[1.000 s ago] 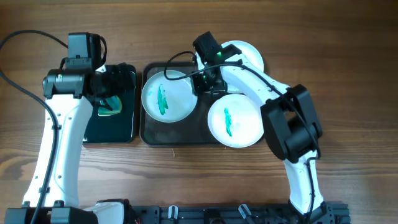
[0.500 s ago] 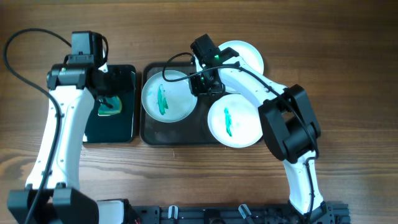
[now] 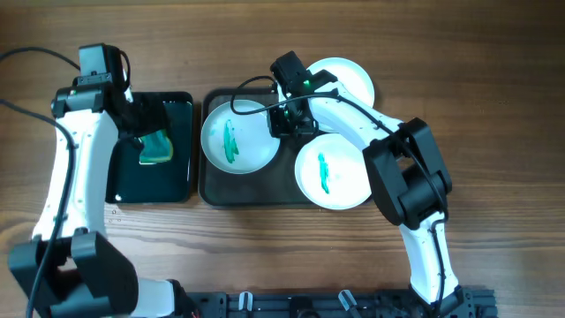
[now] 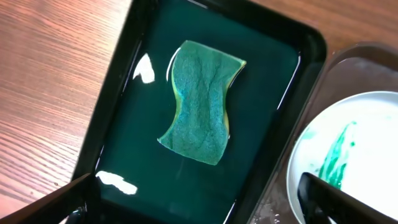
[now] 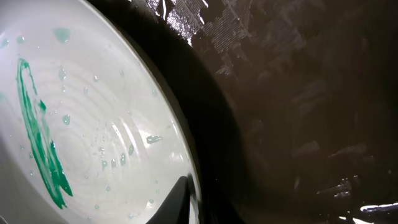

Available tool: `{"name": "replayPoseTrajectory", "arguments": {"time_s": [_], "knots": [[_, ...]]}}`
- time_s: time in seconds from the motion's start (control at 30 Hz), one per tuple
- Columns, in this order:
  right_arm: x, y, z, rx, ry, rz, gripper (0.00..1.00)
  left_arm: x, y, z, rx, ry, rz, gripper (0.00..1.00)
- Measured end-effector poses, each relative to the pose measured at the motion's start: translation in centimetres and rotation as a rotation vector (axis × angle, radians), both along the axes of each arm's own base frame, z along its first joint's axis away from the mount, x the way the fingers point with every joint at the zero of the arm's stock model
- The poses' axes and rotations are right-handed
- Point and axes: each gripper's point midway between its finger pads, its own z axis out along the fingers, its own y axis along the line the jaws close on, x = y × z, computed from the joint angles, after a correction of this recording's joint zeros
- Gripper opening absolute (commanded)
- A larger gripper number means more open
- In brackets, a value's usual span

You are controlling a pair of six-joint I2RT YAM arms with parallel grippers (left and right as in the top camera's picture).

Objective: Clean dirty plates on tray and stack at the side
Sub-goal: 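Grasp the green sponge with left gripper, lift it from water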

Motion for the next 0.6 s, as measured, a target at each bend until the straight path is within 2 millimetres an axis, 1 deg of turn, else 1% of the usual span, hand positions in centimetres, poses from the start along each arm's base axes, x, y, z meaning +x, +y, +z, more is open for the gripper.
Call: {"name": "replayPoseTrajectory", "arguments": {"time_s": [0.1, 0.13, 0.2, 0.23, 0.33, 0.43, 0.6], "knots": [[0.0, 0.0, 0.0, 0.0, 0.001, -0.003, 0.11, 0.1, 0.0, -1.8, -0.004, 0.053, -0.01, 0.77], [0.0, 0.0, 0.0, 0.001, 0.002, -0.003, 0.11, 0.1, 0.0, -2.7, -0.007, 0.08, -0.015, 0.72], [0.0, 0.0, 0.0, 0.003, 0.003, -0.002, 0.12, 0.2, 0.0, -5.3, -0.015, 0.148, -0.022, 0.59], [0.0, 0.0, 0.0, 0.003, 0.003, -0.002, 0.11, 0.4, 0.1, -5.8, -0.015, 0.152, -0.026, 0.57], [0.0, 0.0, 0.0, 0.003, 0.004, -0.002, 0.12, 1.3, 0.2, -7.1, -0.015, 0.148, -0.024, 0.5], [0.0, 0.0, 0.0, 0.003, 0.004, -0.002, 0.12, 1.9, 0.3, -8.6, -0.017, 0.161, -0.024, 0.51], [0.0, 0.1, 0.0, 0.004, 0.003, -0.002, 0.12, 2.1, 0.3, -9.8, -0.02, 0.18, -0.024, 0.53]]}}
